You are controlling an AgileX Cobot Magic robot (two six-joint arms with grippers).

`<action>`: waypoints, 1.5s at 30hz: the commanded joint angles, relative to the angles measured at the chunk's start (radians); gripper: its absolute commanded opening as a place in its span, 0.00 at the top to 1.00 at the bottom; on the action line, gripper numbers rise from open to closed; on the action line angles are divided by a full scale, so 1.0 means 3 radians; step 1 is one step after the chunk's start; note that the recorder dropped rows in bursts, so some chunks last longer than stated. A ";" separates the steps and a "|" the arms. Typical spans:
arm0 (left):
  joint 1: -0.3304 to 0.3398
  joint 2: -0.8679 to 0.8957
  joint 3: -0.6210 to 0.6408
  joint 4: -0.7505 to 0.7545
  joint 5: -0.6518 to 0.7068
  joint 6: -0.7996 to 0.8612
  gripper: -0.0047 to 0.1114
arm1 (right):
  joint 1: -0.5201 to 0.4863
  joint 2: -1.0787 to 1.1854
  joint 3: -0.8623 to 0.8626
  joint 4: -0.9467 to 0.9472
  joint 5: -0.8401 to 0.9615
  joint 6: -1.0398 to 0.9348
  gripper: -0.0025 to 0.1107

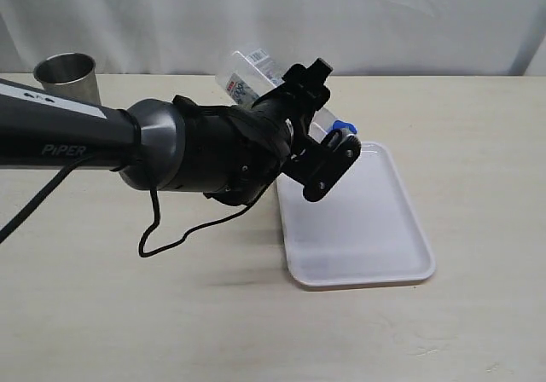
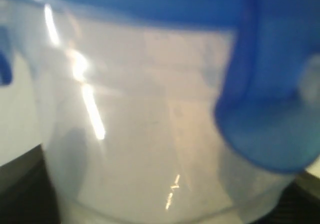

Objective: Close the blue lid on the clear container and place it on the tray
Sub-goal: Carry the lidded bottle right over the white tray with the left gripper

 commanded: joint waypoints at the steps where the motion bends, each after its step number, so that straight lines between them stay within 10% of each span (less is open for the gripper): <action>1: -0.0020 -0.0051 -0.0039 -0.0033 -0.0143 -0.0079 0.96 | -0.0016 -0.0013 0.0014 0.0017 -0.0014 0.0016 0.94; 11: -0.0020 -0.0051 -0.0039 -0.0199 -0.0248 -0.0173 0.96 | -0.0016 -0.0013 0.0014 0.0017 -0.0014 0.0016 0.94; 17: -0.0020 -0.0051 -0.0039 -0.0513 -0.0540 -0.1185 0.96 | -0.0016 -0.0013 0.0014 0.0024 -0.0015 0.0016 0.94; 27: 0.0438 -0.0051 -0.0076 -0.0824 -0.2768 -0.2840 0.96 | -0.0016 -0.0013 0.0014 0.0039 0.0013 0.0016 0.94; 37: 0.0931 0.0107 -0.0082 -0.1911 -0.5027 -0.2272 0.96 | -0.0016 -0.0013 0.0014 0.0053 0.0050 0.0018 0.94; 45: 0.0925 0.0513 -0.0082 -0.2724 -0.5446 -0.1632 0.96 | -0.0016 -0.0013 0.0014 0.0076 0.0050 0.0018 0.94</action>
